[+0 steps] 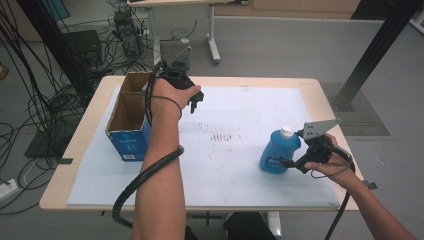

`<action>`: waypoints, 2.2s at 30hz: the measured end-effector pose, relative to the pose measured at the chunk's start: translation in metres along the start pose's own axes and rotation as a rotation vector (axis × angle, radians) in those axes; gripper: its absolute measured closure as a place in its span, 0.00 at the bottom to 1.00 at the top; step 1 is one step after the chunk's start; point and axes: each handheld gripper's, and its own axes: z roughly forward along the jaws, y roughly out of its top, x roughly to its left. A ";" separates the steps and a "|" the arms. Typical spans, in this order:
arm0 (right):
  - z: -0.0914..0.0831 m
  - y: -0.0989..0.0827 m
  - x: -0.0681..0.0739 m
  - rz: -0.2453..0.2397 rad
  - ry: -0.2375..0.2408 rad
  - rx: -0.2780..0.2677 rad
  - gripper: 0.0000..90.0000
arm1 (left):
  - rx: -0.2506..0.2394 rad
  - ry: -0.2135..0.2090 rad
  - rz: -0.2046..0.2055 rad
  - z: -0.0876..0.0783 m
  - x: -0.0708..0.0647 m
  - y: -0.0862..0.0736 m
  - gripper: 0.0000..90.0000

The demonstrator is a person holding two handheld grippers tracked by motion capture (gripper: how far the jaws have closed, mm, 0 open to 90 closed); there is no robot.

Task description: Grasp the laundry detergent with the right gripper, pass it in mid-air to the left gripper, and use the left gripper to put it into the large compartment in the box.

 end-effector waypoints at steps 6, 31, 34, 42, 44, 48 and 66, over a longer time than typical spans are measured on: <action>0.000 0.000 0.000 0.001 -0.003 -0.001 0.02 | -0.005 -0.005 0.004 -0.002 -0.002 0.001 0.07; 0.001 -0.002 0.000 0.006 -0.004 -0.006 0.02 | -0.007 0.001 0.003 -0.004 -0.001 0.002 0.07; 0.001 -0.001 0.000 0.007 -0.006 -0.007 0.02 | -0.006 0.000 0.003 -0.004 -0.001 0.001 0.07; 0.001 -0.001 0.001 0.003 -0.005 -0.006 0.02 | -0.007 -0.001 0.004 -0.004 -0.001 0.001 0.07; 0.001 -0.001 0.001 0.006 -0.009 -0.010 0.02 | -0.005 0.001 0.006 -0.004 -0.002 0.001 0.07; 0.002 -0.002 0.001 0.006 -0.011 -0.011 0.02 | -0.005 0.001 0.005 -0.003 -0.002 0.001 0.07; 0.003 -0.002 0.002 0.003 -0.018 -0.016 0.08 | -0.002 -0.001 0.004 -0.001 -0.002 0.000 0.07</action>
